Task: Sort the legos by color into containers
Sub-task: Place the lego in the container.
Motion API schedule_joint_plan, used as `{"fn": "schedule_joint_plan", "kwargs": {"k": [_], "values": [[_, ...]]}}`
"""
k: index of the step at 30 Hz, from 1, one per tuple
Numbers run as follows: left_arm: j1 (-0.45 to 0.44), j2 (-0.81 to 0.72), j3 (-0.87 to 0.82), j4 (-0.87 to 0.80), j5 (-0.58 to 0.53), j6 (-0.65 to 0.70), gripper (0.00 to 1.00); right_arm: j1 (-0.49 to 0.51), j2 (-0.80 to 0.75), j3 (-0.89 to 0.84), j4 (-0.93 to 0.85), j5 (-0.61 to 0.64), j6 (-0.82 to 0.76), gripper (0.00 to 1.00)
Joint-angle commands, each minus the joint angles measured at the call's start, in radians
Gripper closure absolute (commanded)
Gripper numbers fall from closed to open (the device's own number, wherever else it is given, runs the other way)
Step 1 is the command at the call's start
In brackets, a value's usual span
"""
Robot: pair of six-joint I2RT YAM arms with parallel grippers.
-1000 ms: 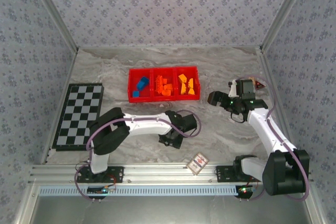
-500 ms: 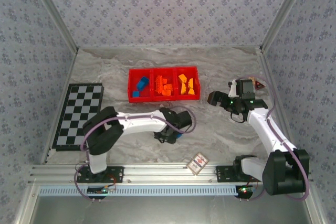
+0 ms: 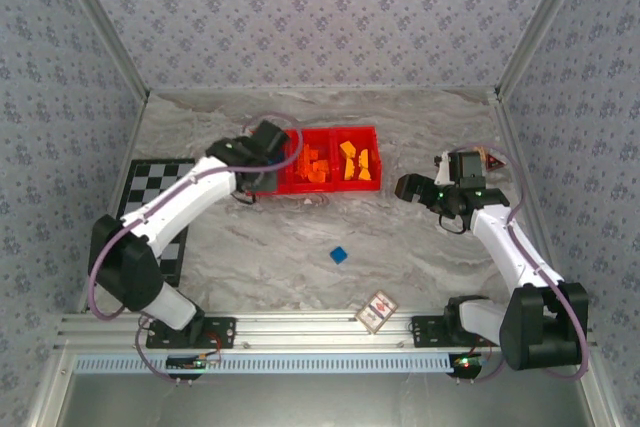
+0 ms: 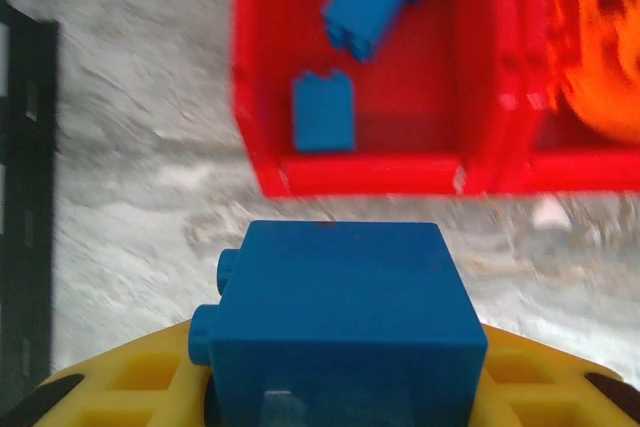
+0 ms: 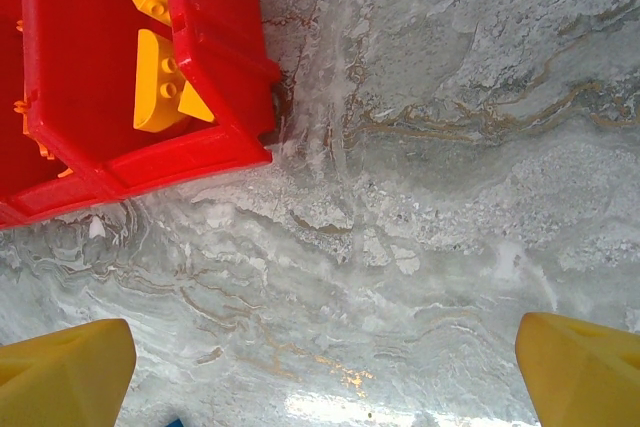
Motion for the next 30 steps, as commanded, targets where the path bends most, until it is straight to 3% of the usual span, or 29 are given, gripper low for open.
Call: {"fn": "schedule_joint_plan", "kwargs": {"k": [1,6,14,30], "values": [[0.096,0.019,0.081,0.004,0.074,0.136,0.67,0.002,0.015,0.022,-0.018,-0.002,-0.007,0.0],[0.176,0.18,0.231,-0.001,0.15,0.183,0.65,-0.001,0.001,0.019,-0.021,-0.001,-0.008,0.0],[0.194,0.41,0.412,-0.038,0.229,0.181,0.66,-0.01,-0.013,0.013,-0.024,-0.004,-0.012,0.0],[0.196,0.43,0.275,0.053,0.379,0.161,0.57,-0.014,0.001,-0.001,-0.001,-0.01,-0.004,0.0]]}}
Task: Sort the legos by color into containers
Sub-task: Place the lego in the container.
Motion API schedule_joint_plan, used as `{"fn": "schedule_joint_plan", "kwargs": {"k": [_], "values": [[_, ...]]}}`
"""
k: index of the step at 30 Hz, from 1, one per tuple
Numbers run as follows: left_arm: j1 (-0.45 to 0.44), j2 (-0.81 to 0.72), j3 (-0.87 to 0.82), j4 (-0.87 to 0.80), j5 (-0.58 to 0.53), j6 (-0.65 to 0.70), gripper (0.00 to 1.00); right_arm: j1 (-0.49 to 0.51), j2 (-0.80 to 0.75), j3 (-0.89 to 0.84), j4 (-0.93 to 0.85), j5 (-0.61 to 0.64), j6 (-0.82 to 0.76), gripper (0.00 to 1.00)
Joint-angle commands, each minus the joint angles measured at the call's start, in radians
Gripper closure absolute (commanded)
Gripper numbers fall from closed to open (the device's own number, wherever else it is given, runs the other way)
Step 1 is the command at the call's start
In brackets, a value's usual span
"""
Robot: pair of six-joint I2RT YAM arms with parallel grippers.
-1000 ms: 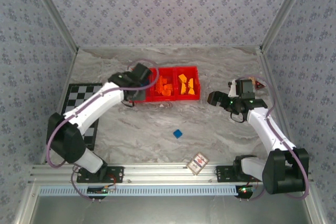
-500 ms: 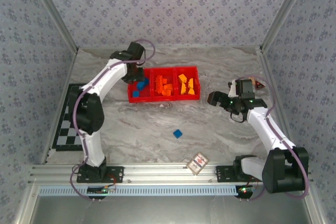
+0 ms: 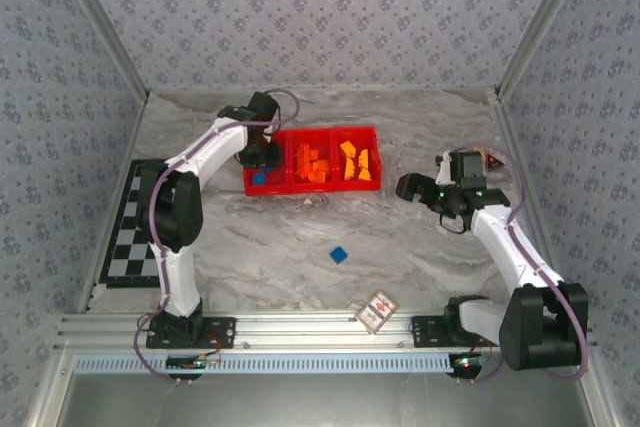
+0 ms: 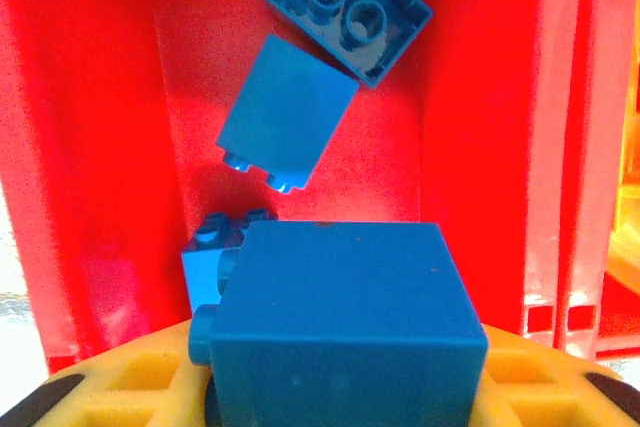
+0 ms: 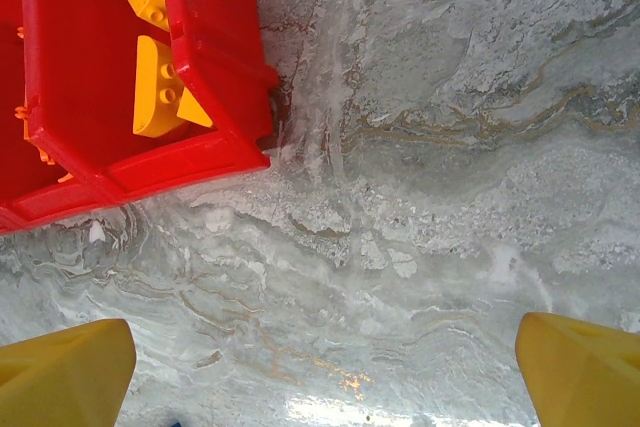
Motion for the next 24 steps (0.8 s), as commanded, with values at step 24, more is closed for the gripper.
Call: {"fn": "schedule_joint_plan", "kwargs": {"k": [24], "values": [[-0.019,-0.185,-0.124,0.067,0.049,-0.008,0.33,-0.006,0.017,0.005,-0.007,-0.011,-0.003,0.0]]}}
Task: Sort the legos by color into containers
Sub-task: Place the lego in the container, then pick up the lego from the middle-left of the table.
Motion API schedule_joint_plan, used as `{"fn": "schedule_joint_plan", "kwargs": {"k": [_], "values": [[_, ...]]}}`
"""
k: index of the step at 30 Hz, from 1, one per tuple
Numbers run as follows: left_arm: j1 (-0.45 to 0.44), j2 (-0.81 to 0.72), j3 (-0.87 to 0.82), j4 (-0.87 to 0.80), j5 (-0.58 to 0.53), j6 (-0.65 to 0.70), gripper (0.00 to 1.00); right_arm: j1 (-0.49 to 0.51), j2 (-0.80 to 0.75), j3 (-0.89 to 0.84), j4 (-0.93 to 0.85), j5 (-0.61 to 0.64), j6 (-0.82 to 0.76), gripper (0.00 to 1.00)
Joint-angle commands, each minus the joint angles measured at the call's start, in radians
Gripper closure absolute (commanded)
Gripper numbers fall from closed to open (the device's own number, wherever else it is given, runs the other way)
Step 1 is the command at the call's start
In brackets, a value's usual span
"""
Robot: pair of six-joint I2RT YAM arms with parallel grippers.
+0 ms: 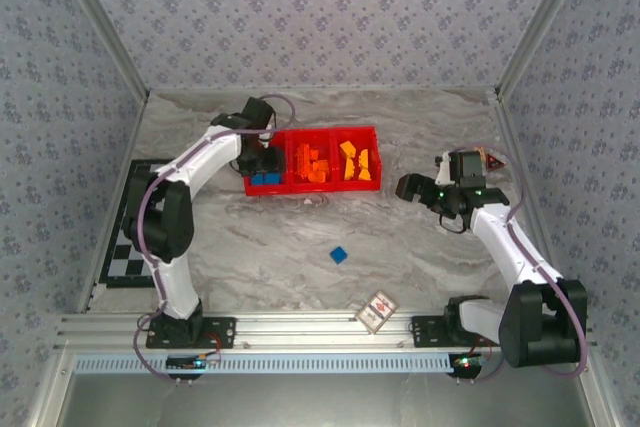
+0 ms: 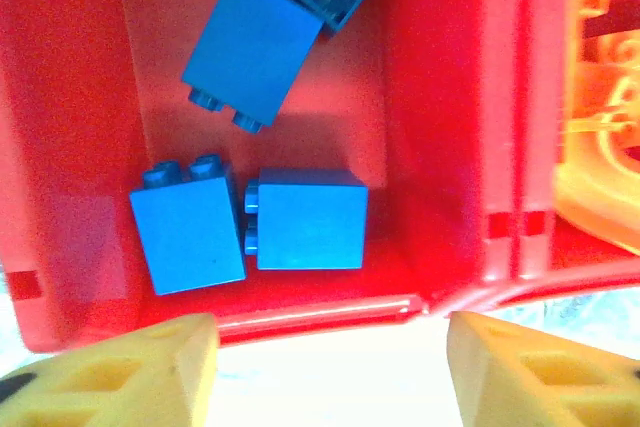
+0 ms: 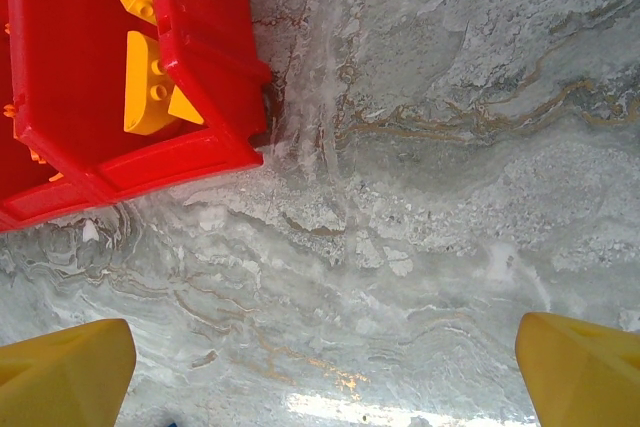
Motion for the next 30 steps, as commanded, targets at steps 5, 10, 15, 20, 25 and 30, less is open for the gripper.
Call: {"fn": "schedule_joint_plan", "kwargs": {"k": [5,10,15,20,25,30], "values": [[-0.058,-0.161,-0.014,-0.014,-0.072,0.066,0.0,-0.004,0.0,0.007,-0.01,-0.002,-0.006,0.0],[-0.12,-0.281,-0.094,-0.017,-0.086,0.09,0.0,0.007,-0.006,0.005,-0.009,0.017,-0.013,0.0],[-0.232,-0.382,-0.206,-0.007,-0.1,0.069,0.0,0.01,-0.007,0.008,-0.014,0.027,-0.011,0.0],[-0.411,-0.427,-0.302,0.035,-0.147,0.043,0.0,0.01,-0.004,0.011,-0.011,0.02,-0.005,0.0],[-0.569,-0.349,-0.307,0.025,-0.113,0.066,0.0,0.014,-0.001,0.011,-0.01,0.009,-0.002,0.0],[-0.701,-0.174,-0.175,-0.07,-0.119,0.146,0.0,0.016,-0.009,0.013,-0.024,0.028,0.002,0.0]]}}
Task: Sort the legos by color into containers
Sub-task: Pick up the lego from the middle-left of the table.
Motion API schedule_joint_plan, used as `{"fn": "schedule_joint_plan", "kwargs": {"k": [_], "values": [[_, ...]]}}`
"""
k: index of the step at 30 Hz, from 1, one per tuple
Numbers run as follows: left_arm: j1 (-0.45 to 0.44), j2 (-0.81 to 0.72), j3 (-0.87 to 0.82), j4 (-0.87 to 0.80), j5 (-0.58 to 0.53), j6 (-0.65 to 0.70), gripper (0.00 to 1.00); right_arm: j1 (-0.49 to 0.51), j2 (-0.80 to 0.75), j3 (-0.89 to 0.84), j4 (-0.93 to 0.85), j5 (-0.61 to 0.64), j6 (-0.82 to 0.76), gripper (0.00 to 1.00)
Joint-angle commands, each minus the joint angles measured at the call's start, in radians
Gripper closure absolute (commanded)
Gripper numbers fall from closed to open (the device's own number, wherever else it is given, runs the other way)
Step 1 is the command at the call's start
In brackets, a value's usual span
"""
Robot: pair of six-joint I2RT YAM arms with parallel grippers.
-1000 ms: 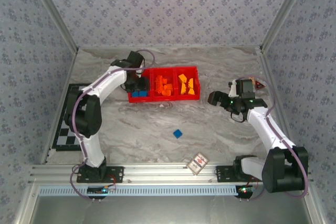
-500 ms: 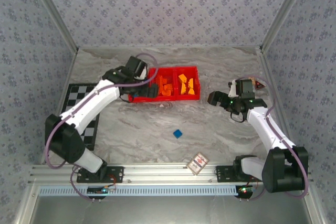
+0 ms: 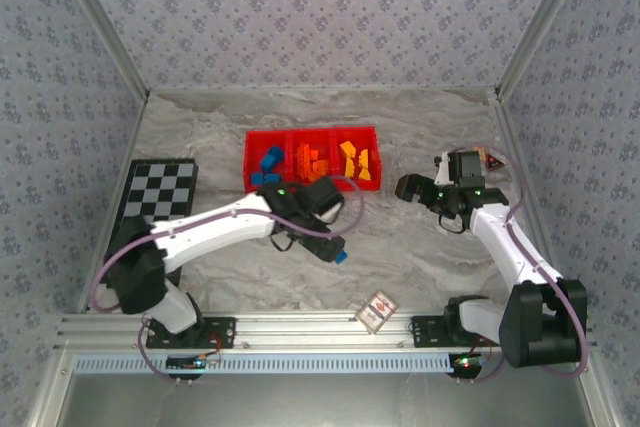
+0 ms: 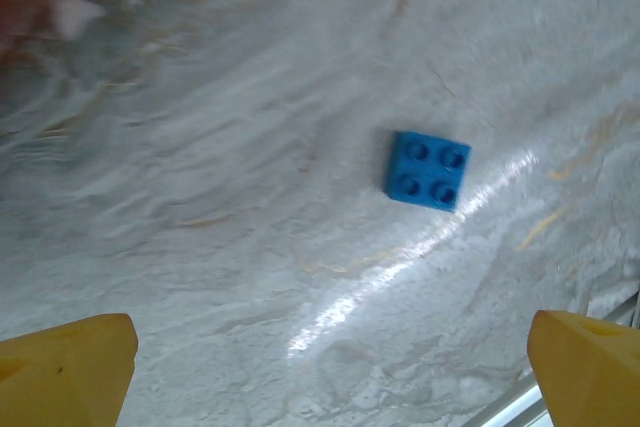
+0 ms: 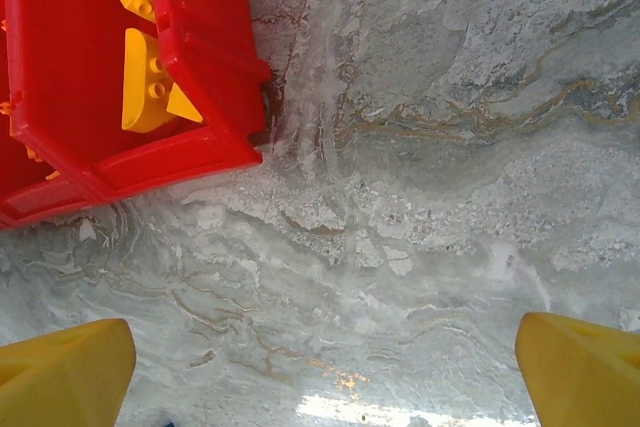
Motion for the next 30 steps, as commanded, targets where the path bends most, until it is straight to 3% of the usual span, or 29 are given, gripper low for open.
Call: {"fn": "schedule_joint_plan", "kwargs": {"k": [1,4,8,11,19,30], "values": [[-0.068,0.111,0.116,-0.078,-0.011,0.076,0.0,0.007,-0.012,0.013,-0.026,0.023,0.001,0.0],[-0.109,0.238,0.239,-0.152,-0.027,0.129,0.0,0.006,-0.023,0.013,-0.032,0.029,0.003,0.0],[-0.117,0.382,0.366,-0.22,0.061,0.185,0.04,0.005,-0.031,0.012,-0.043,0.041,0.001,0.01],[-0.117,0.45,0.409,-0.246,0.061,0.192,0.05,0.005,-0.032,0.012,-0.048,0.043,0.001,0.0],[-0.095,0.474,0.394,-0.262,0.034,0.179,0.06,0.005,-0.027,0.015,-0.044,0.044,0.003,0.0],[-0.016,0.496,0.363,-0.246,0.076,0.123,0.2,0.003,-0.02,0.017,-0.042,0.044,0.003,0.0]]}}
